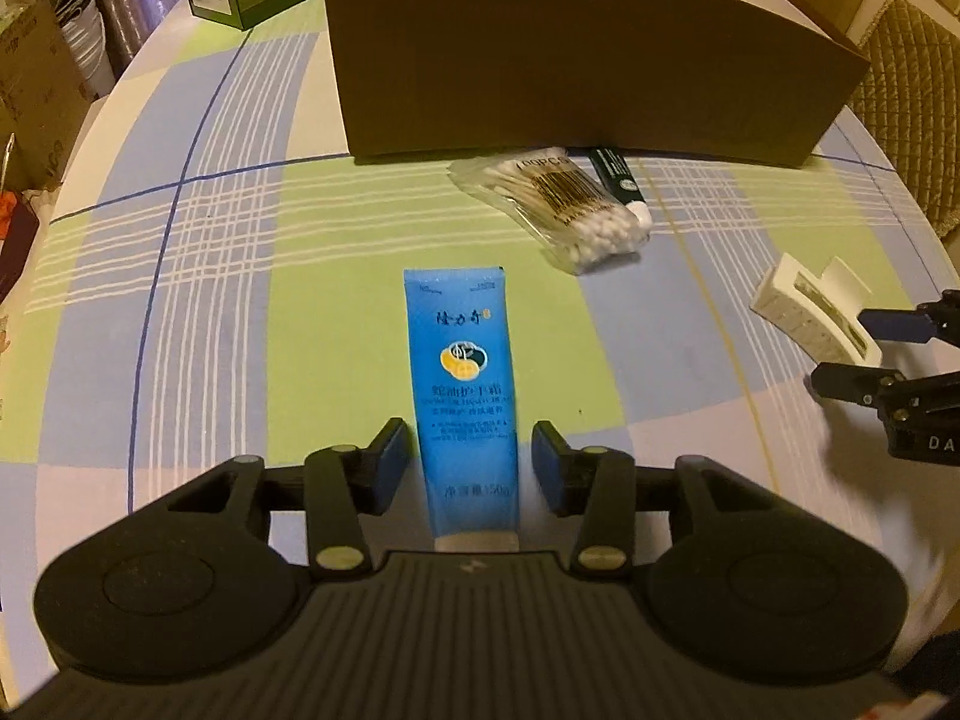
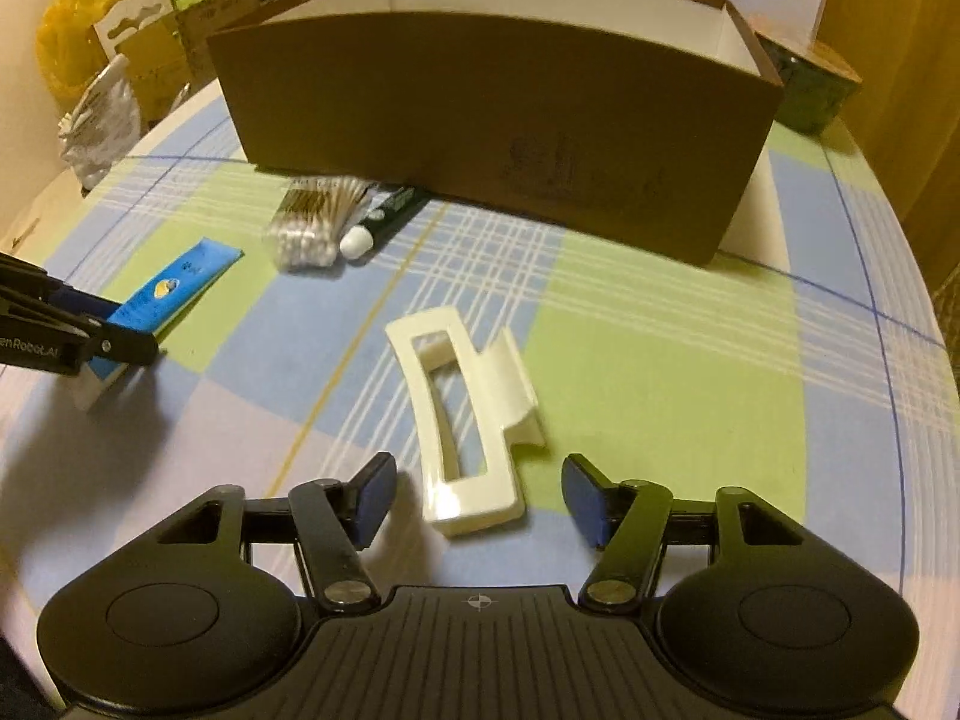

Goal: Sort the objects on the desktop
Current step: 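Grasp the white hair claw clip with the right tool, then carry the cream tube and claw clip into the open box with both tools, then open both tools to drop the cream tube and claw clip in the box, then withdraw both open tools from the box toward the table items, then grasp the cotton-swab bag with the left tool while the right tool grasps the green tube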

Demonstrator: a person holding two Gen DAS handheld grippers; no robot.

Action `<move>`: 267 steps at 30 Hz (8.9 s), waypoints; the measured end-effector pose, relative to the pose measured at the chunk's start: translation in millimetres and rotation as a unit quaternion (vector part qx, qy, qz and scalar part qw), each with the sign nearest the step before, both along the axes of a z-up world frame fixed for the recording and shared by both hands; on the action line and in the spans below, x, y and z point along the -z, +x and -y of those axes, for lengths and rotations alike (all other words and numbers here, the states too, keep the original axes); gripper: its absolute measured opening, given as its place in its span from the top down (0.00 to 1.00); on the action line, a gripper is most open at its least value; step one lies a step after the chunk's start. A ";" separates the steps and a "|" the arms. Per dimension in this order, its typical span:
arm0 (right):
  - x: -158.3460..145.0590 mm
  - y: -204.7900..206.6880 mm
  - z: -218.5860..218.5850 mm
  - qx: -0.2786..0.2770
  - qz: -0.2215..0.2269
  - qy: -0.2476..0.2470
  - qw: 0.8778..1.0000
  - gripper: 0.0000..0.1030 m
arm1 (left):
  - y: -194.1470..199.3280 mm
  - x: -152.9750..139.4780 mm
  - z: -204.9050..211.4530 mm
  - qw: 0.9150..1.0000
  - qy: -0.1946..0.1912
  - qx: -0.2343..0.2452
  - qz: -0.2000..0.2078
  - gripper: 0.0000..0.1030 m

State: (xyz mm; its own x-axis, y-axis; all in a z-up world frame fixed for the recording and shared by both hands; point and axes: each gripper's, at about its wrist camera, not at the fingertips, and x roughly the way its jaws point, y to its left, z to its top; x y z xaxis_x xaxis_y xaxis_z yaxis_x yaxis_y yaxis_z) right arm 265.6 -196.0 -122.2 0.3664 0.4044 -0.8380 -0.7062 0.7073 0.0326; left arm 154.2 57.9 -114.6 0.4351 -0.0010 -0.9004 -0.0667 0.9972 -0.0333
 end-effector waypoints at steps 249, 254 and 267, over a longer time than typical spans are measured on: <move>-22.8 78.0 8.4 0.203 -0.022 0.038 0.978 0.02 | 101.0 -5.7 28.5 0.999 -0.015 -0.029 0.038 0.30; -19.5 80.7 11.1 0.213 -0.034 0.042 0.976 0.02 | 109.2 0.9 27.8 0.999 -0.010 -0.031 0.035 0.34; -16.9 75.2 0.2 0.199 -0.036 0.041 0.978 0.02 | 101.9 12.2 11.3 0.999 -0.014 -0.016 0.035 0.73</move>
